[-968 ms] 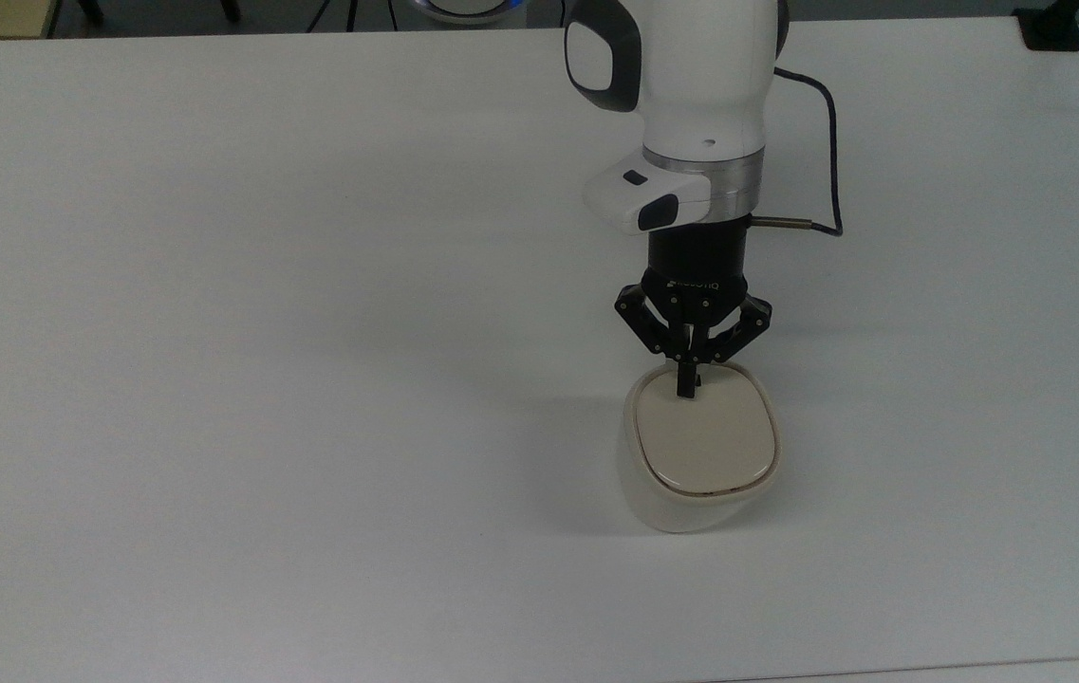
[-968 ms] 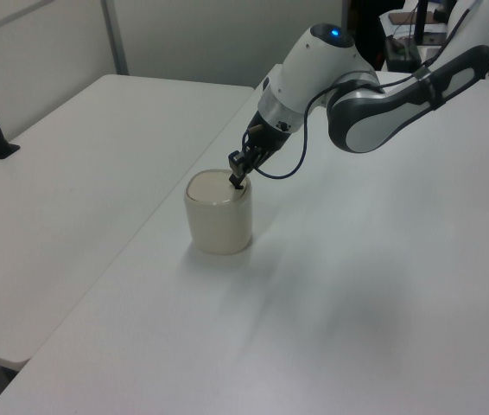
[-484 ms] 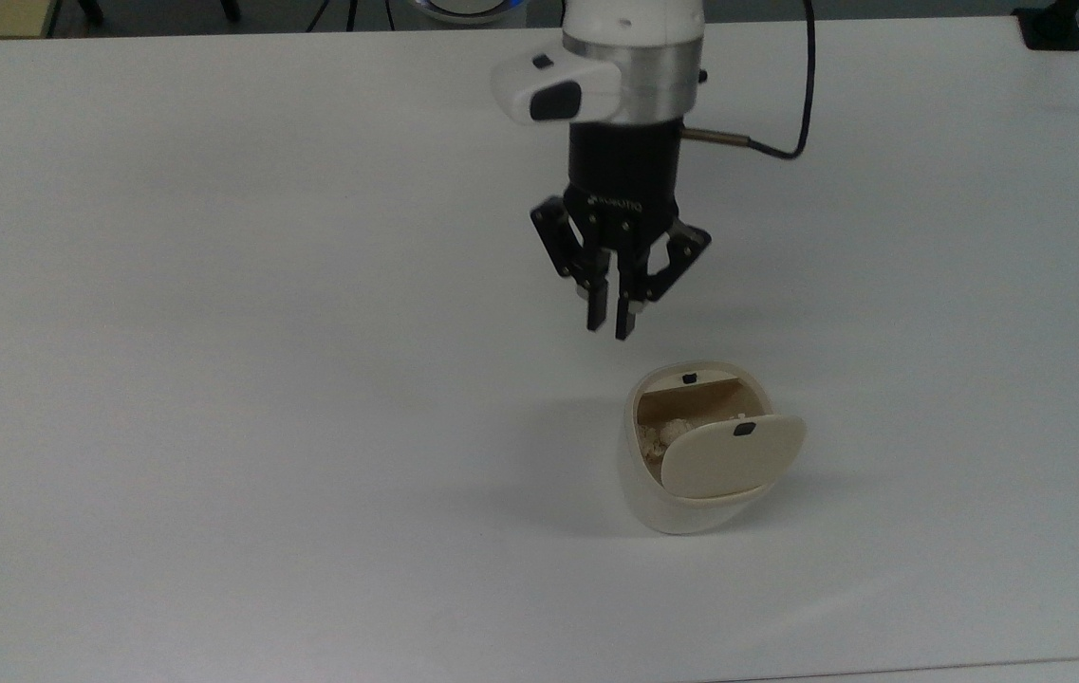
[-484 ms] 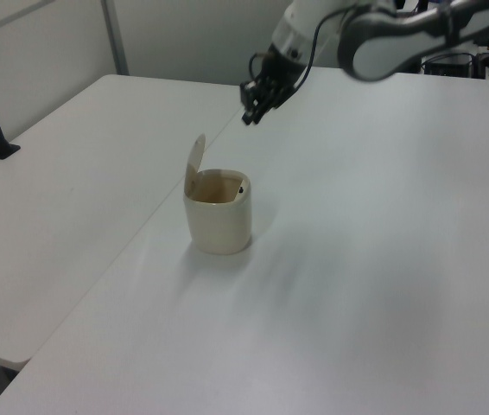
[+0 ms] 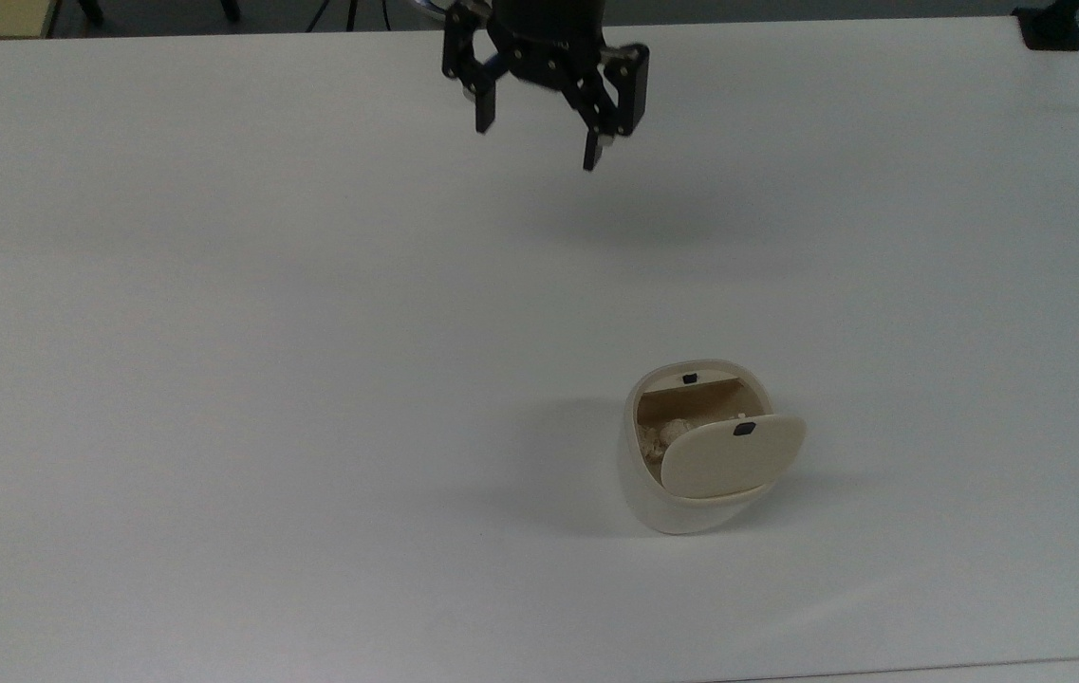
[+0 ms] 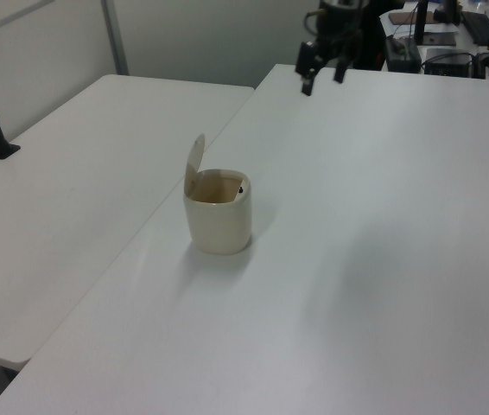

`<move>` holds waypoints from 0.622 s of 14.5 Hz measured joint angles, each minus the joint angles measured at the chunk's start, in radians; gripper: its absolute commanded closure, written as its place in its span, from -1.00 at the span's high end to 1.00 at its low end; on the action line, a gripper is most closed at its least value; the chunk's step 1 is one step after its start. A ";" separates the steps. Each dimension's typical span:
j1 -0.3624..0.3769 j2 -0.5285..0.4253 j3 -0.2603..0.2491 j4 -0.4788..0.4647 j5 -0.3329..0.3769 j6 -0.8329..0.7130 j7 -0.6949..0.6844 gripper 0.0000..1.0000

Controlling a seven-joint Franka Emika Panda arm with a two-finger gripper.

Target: Open the trash bin

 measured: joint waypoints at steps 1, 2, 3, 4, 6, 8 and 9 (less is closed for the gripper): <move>-0.012 -0.025 0.000 -0.006 0.022 -0.049 -0.041 1.00; -0.026 -0.052 0.000 -0.018 0.041 -0.085 -0.076 1.00; -0.039 -0.076 0.000 -0.037 0.055 -0.104 -0.103 1.00; -0.052 -0.102 0.000 -0.061 0.064 -0.111 -0.129 1.00; -0.070 -0.146 0.000 -0.104 0.069 -0.111 -0.186 1.00; -0.086 -0.171 0.000 -0.127 0.070 -0.111 -0.251 1.00; -0.092 -0.175 0.000 -0.131 0.070 -0.111 -0.281 1.00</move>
